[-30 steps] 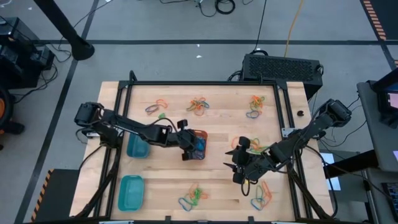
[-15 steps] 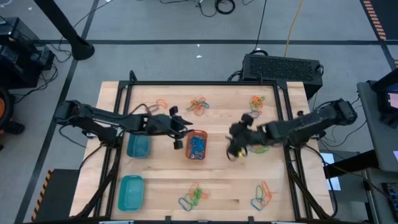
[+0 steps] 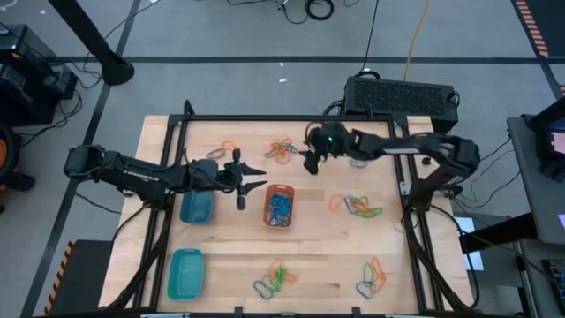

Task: Sort rubber bands into baskets
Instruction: Put the blue rubber band into the orange bin

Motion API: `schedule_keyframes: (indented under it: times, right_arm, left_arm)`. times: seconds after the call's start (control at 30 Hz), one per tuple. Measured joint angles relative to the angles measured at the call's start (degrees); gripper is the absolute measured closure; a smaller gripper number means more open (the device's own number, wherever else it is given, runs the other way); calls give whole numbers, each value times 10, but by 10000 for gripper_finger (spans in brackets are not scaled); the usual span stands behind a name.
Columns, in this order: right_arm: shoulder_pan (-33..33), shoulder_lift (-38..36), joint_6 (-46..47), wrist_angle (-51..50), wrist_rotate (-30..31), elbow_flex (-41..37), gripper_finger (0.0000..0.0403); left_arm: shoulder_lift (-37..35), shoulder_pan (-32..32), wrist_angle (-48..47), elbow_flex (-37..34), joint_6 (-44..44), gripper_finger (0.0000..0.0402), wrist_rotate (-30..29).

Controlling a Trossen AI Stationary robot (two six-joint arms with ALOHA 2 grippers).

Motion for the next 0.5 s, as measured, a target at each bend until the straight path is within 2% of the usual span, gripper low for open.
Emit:
schedule_keyframes:
  times: [0.17,0.23,0.4,0.5]
  right_arm:
    - [-61,92,-12,70,-66,-1,209]
    - [-76,122,-13,98,-73,-1,209]
    - [-84,176,-17,151,-89,-1,209]
    - [-73,181,-32,165,-88,0,211]
  left_arm:
    - [0,18,-3,0,8,269,2]
    - [0,25,-3,0,13,269,13]
    - [4,36,-5,0,10,269,33]
    - [12,35,-5,0,10,269,44]
